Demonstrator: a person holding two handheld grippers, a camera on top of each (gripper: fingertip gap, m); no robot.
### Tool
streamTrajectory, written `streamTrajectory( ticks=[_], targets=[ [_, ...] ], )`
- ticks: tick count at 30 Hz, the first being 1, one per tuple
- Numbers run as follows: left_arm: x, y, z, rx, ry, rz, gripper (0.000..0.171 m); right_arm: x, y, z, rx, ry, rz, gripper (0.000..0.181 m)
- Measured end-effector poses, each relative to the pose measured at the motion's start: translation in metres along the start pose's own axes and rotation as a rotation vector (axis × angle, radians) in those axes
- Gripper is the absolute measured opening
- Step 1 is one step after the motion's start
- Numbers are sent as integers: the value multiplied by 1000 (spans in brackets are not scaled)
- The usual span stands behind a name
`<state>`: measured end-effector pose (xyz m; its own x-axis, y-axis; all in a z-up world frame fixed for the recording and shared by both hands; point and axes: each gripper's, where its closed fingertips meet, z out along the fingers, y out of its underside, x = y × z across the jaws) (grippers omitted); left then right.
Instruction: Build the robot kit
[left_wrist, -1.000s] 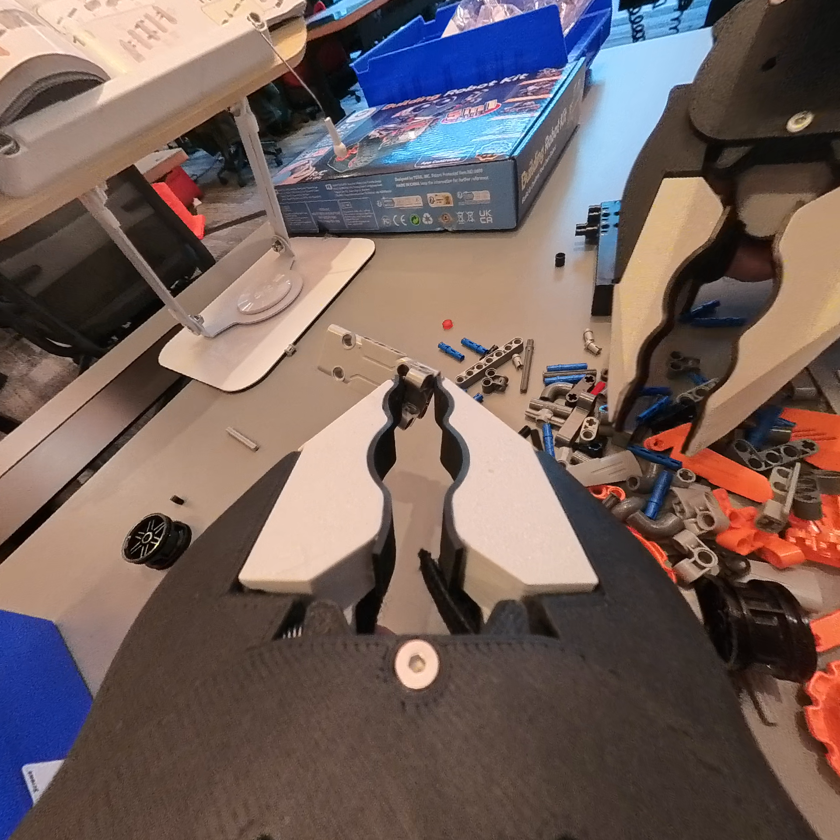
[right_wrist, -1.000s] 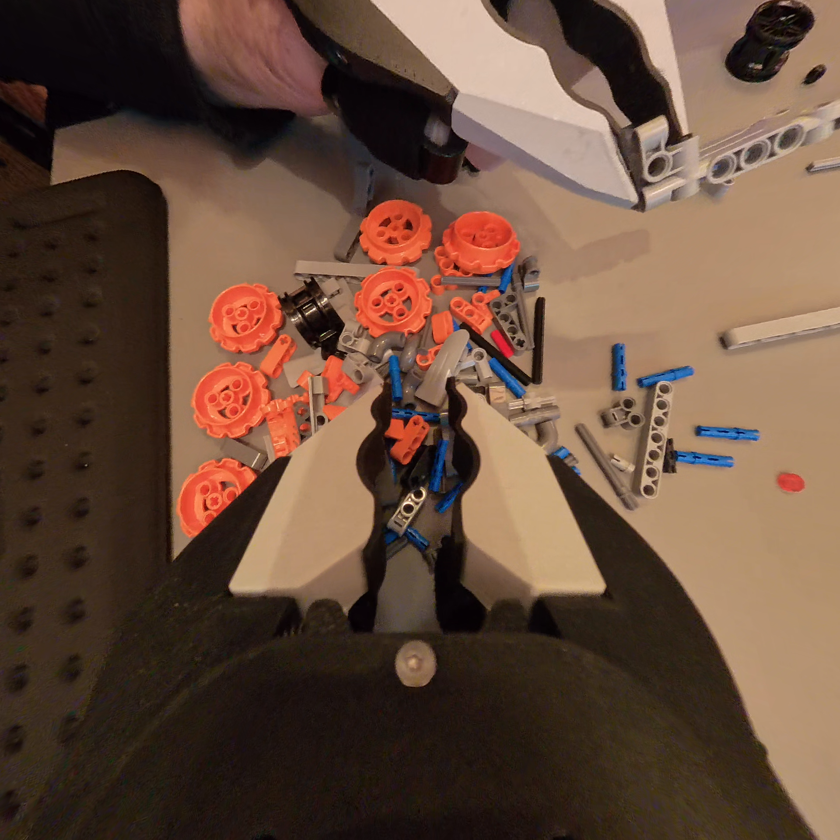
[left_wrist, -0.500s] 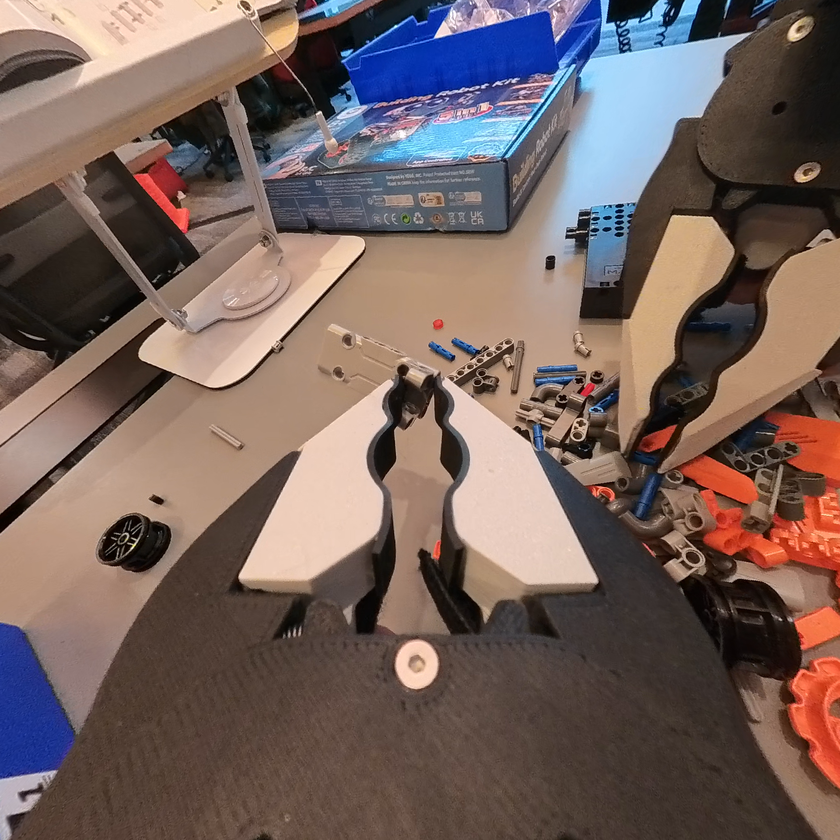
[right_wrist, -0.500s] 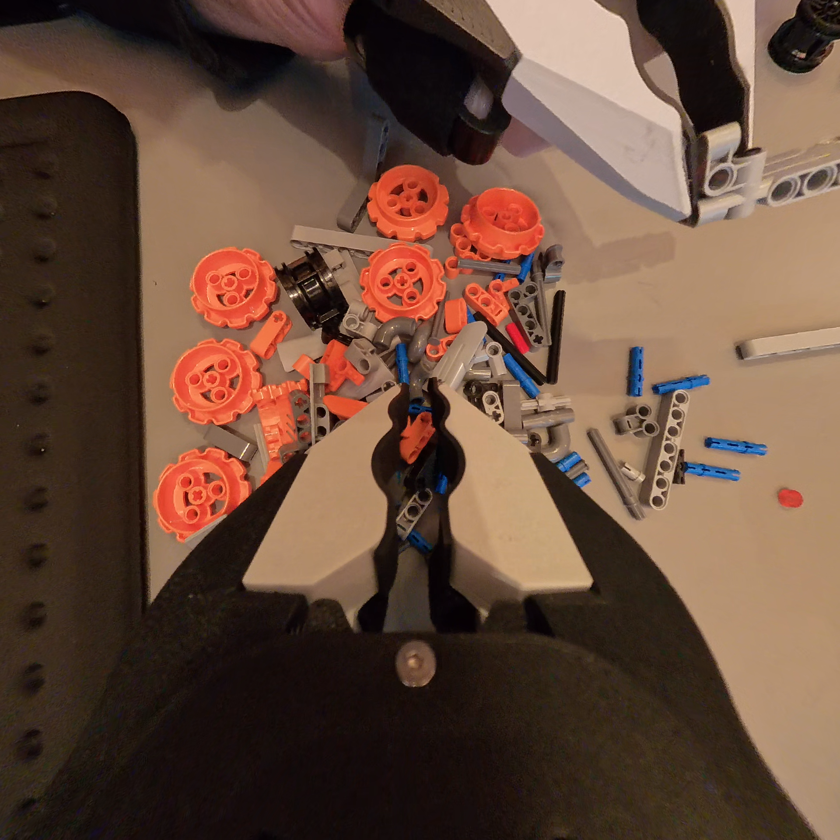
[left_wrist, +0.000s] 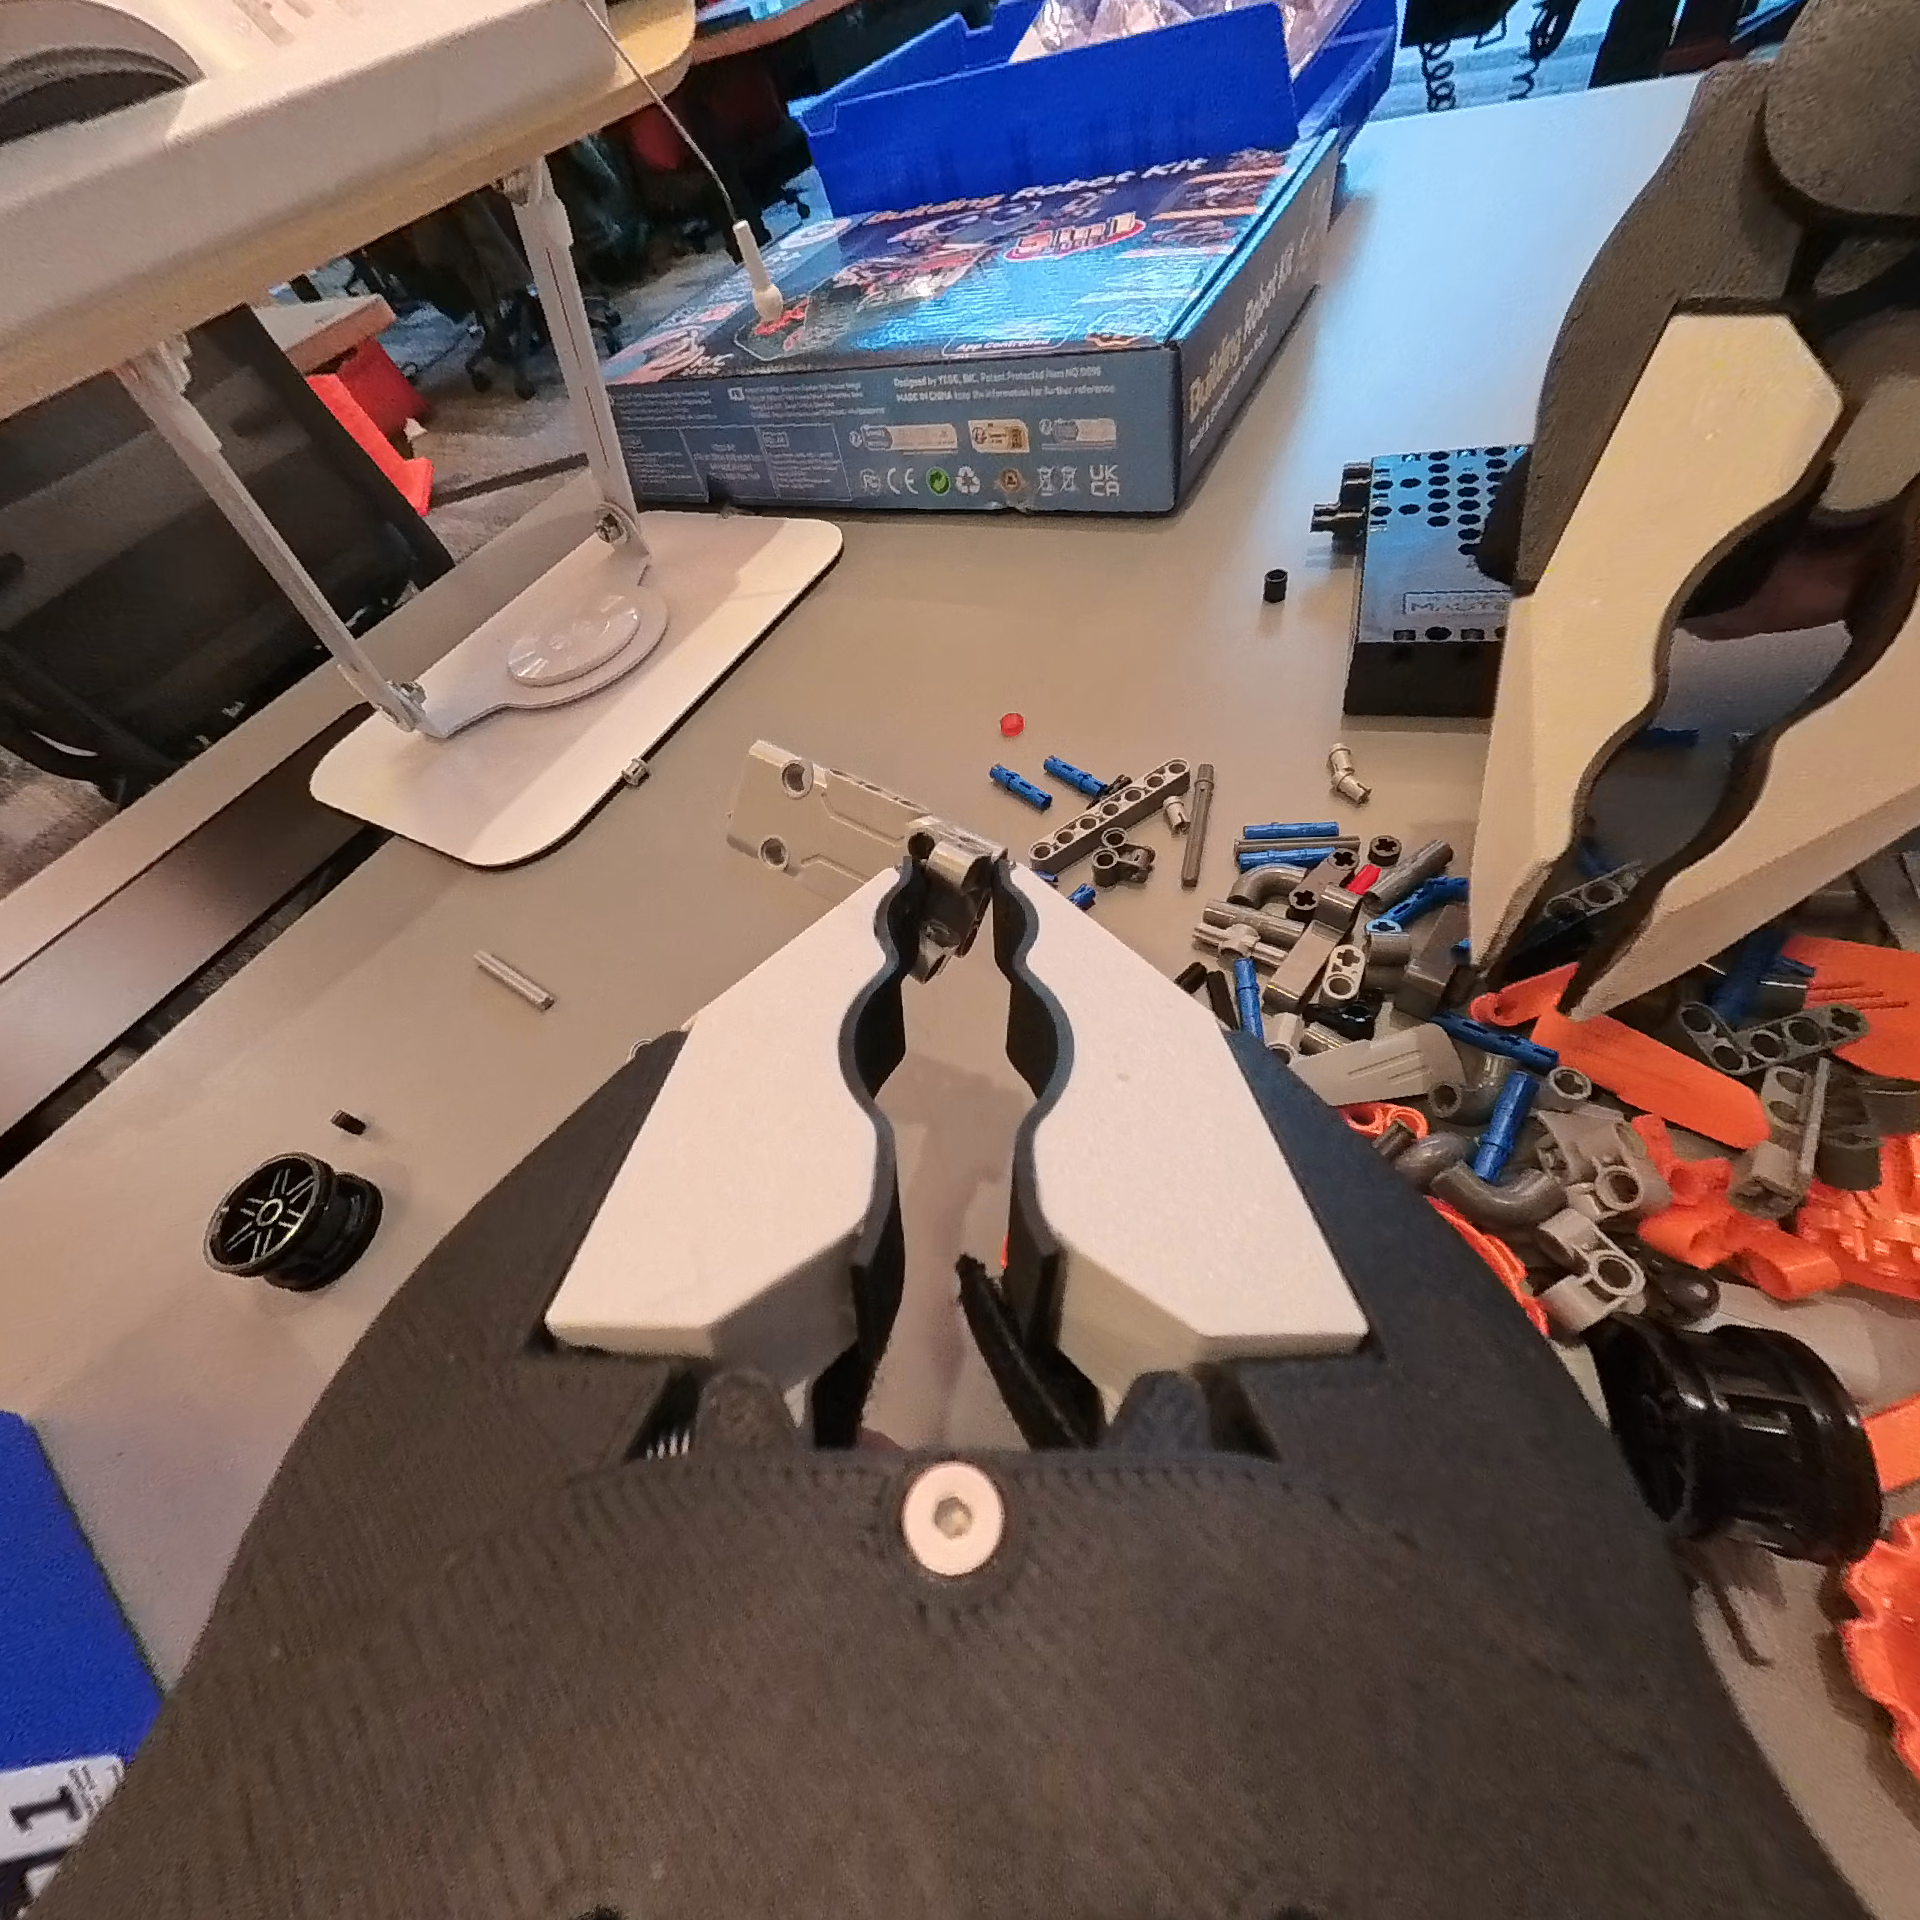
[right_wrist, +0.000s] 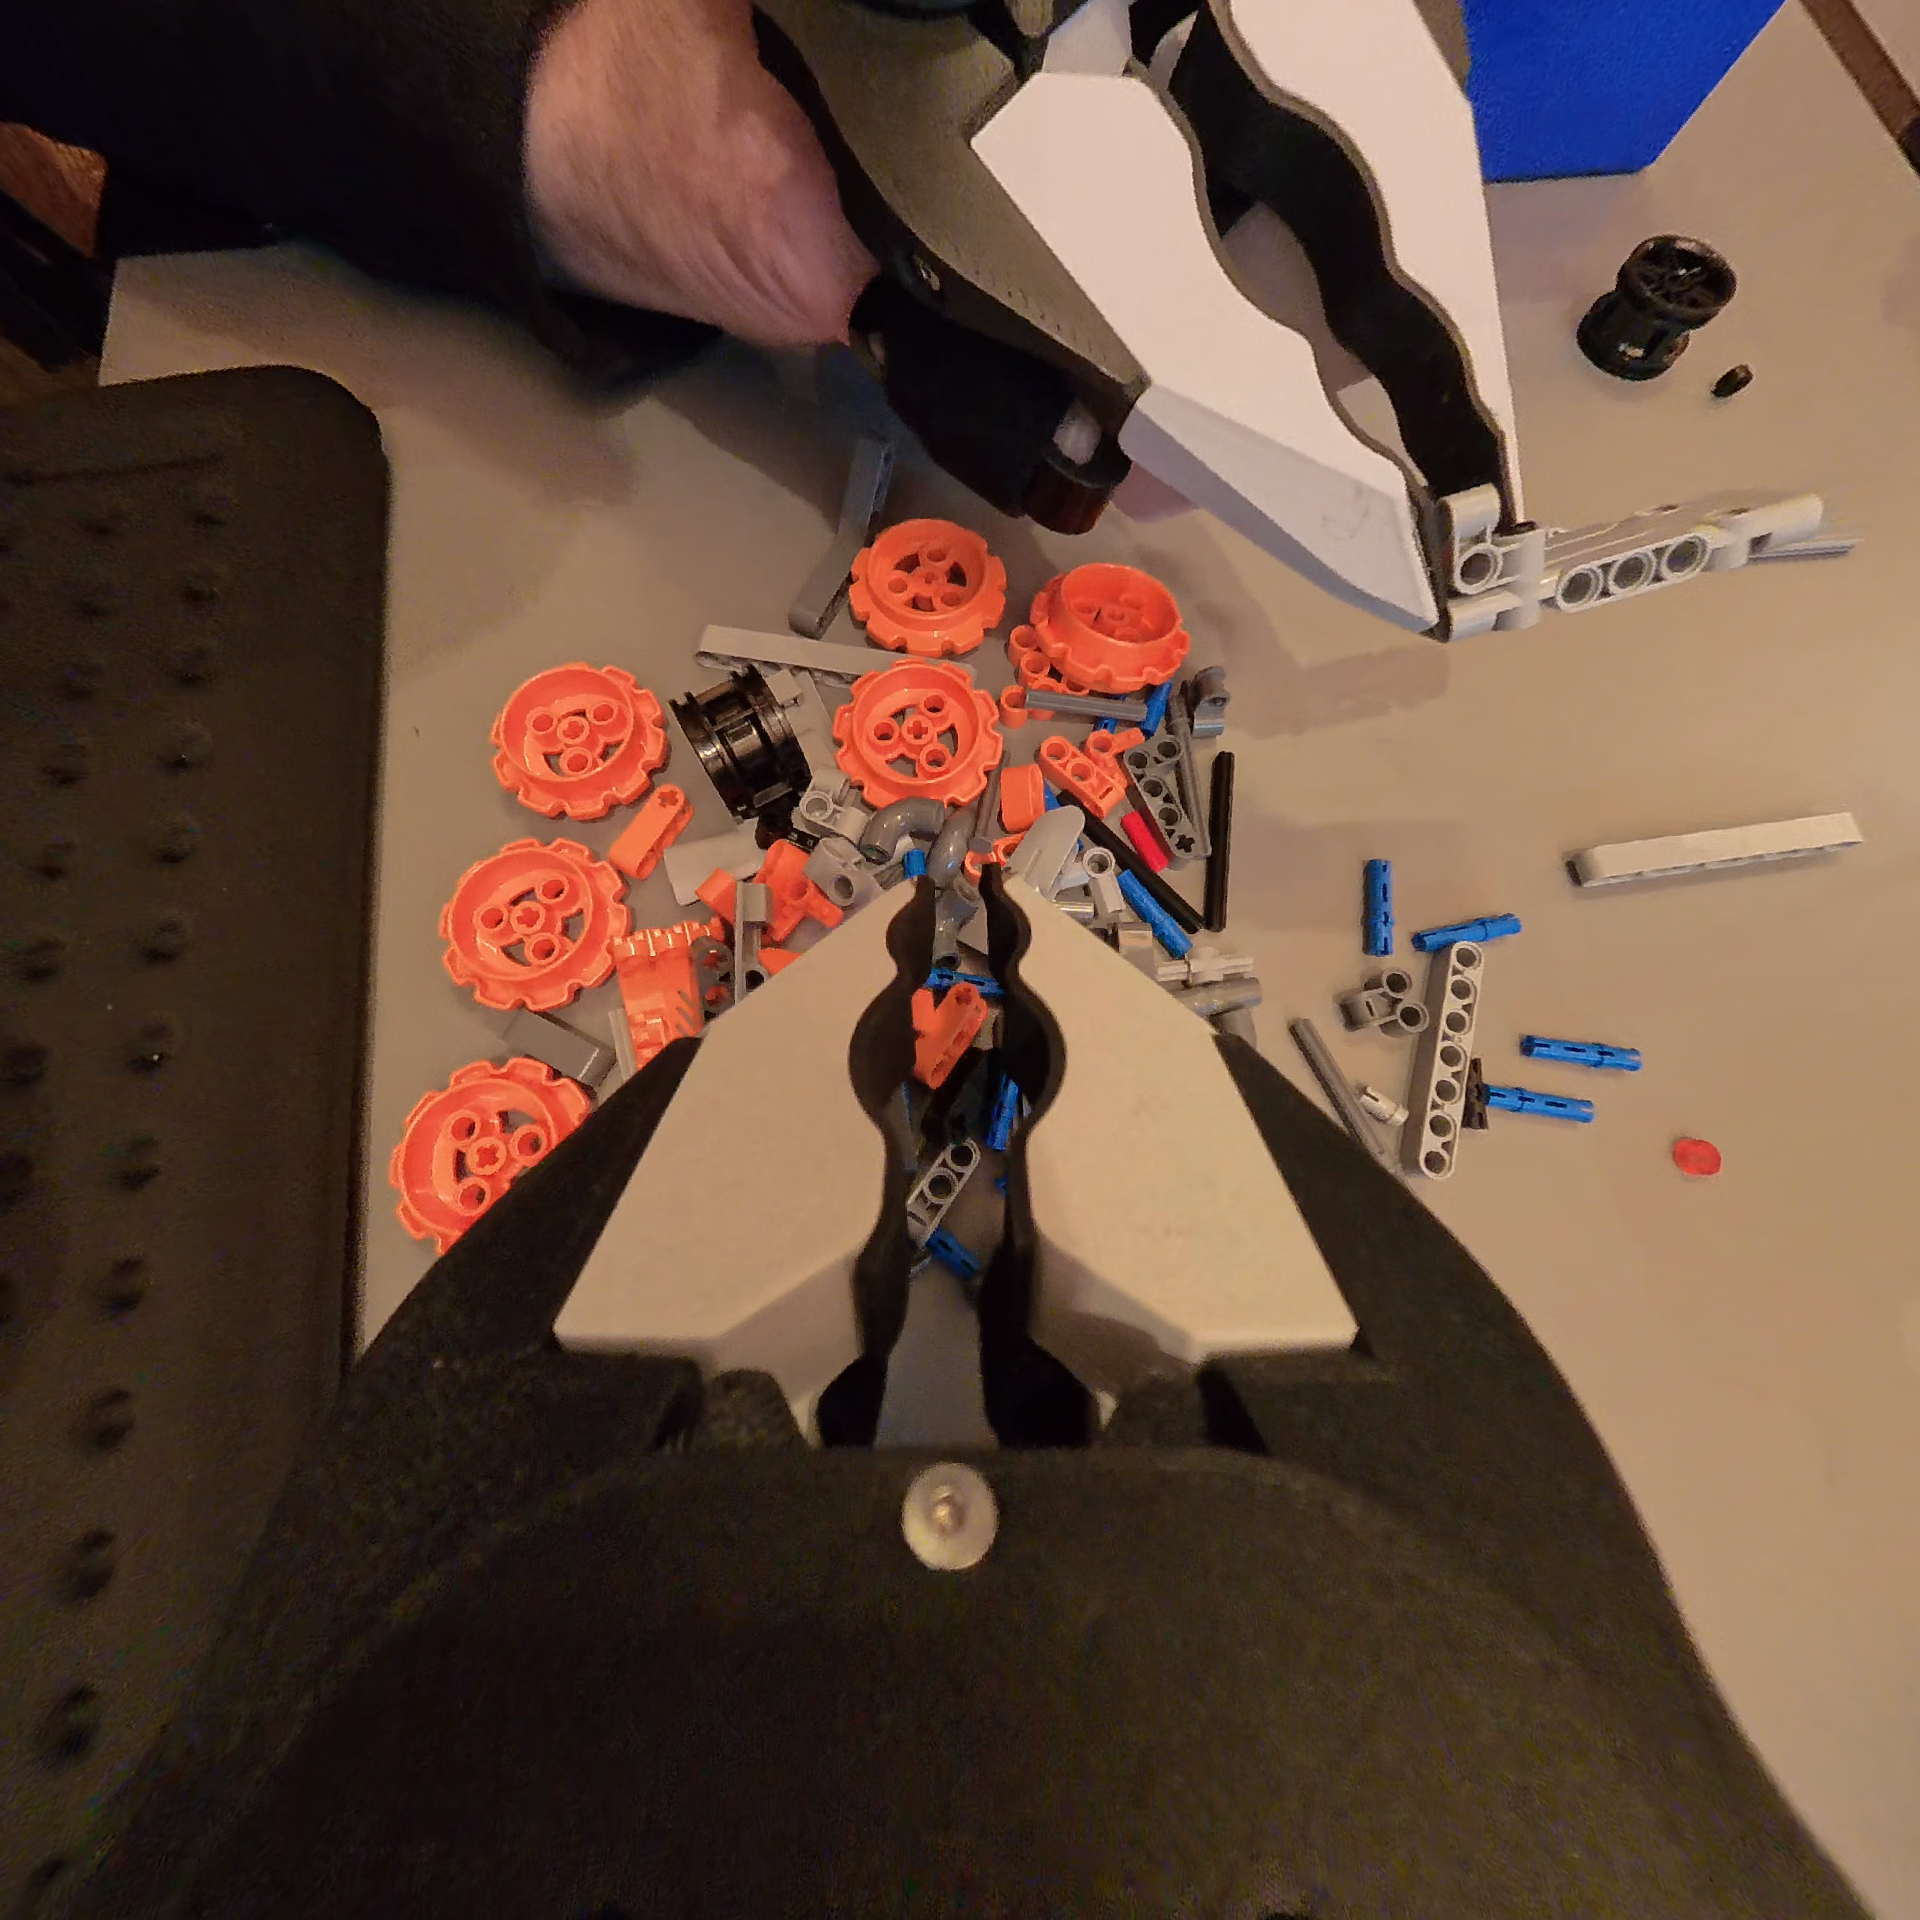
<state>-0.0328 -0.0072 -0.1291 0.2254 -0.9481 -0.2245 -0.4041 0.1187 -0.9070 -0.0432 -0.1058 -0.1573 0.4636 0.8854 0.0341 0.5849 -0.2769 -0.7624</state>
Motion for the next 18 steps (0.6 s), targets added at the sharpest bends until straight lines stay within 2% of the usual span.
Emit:
streamTrajectory(
  ticks=[18],
  targets=[
    [-3,6,4,-3,-1,-6,11,5,-19,-23,164,-18,70,7]
  ],
)
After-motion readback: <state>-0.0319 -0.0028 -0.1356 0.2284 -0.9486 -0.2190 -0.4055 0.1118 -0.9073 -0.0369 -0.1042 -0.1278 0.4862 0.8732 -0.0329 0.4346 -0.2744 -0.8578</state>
